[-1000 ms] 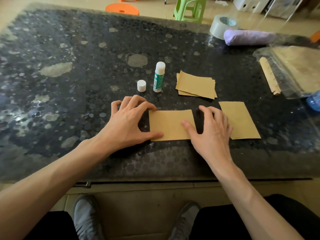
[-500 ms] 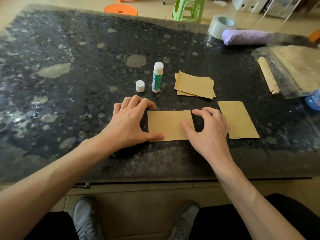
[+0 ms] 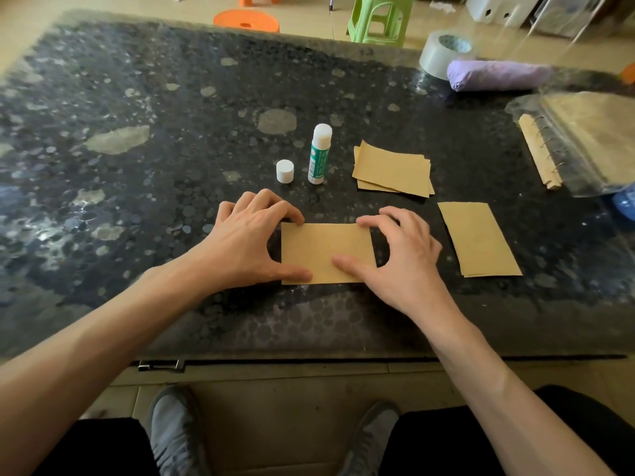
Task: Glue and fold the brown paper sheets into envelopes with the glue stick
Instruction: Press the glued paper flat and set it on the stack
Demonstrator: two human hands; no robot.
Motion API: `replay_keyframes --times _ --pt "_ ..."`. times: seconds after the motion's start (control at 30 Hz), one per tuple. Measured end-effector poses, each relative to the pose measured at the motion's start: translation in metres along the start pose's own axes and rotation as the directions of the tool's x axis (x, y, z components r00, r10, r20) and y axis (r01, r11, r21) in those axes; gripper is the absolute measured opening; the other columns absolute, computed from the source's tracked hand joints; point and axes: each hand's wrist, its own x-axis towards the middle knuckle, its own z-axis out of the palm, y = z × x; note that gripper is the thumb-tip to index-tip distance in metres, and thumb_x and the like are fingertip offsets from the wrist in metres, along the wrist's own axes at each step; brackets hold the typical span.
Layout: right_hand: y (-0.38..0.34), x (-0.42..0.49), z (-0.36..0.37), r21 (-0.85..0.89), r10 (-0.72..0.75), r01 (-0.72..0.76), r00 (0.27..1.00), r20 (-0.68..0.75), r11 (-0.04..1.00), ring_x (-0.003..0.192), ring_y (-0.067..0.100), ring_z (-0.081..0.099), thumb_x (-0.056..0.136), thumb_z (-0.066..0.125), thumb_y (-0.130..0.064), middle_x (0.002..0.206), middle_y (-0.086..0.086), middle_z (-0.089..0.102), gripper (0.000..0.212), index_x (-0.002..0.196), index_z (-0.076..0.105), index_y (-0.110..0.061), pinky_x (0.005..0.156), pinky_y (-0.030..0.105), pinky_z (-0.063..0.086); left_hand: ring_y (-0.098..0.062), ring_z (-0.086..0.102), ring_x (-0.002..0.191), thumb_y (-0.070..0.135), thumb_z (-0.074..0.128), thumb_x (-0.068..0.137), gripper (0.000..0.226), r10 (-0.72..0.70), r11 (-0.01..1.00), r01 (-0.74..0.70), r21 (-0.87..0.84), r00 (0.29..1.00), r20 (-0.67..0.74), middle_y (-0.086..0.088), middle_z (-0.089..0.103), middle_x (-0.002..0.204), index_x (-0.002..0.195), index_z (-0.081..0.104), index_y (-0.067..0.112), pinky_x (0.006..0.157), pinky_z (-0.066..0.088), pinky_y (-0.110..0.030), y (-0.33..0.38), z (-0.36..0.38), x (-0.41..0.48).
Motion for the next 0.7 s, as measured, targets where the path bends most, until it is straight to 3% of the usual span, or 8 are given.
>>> replay_keyframes --times 0.13,0.37,0.7 --pt "-0.003 0.004 -0.004 -0.030 -0.052 0.053 0.998 0.028 0.998 0.146 0.013 0.021 0.073 0.074 -0.077 0.148 -0.012 0.037 0.069 0.129 0.055 -0.042 0.113 0.040 0.020 -0.012 0.035 0.123 0.079 0.075 0.062 0.081 0.006 1.000 -0.006 0.000 1.000 0.013 0.016 0.036 0.126 0.130 0.053 0.040 0.100 0.024 -0.032 0.001 -0.001 0.002" --pt "0.001 0.010 -0.018 -0.087 -0.082 0.100 0.977 0.195 0.991 0.150 0.014 0.014 0.061 0.076 -0.084 0.154 -0.013 0.028 0.092 0.139 0.044 -0.047 0.117 0.044 0.017 -0.015 0.036 0.124 0.089 0.065 0.053 0.103 0.013 0.999 -0.014 0.036 1.000 0.029 0.011 0.040 0.132 0.138 0.047 0.035 0.104 0.033 -0.035 0.004 -0.001 0.001" --pt "0.005 0.019 -0.020 -0.121 -0.113 0.146 0.962 0.249 0.982 0.148 0.014 0.015 0.056 0.074 -0.088 0.150 -0.014 0.027 0.092 0.133 0.043 -0.049 0.114 0.045 0.019 -0.016 0.036 0.124 0.086 0.070 0.054 0.099 0.016 0.999 -0.019 0.039 0.997 0.074 0.008 0.040 0.133 0.134 0.049 0.031 0.109 0.038 -0.038 0.008 -0.004 0.003"
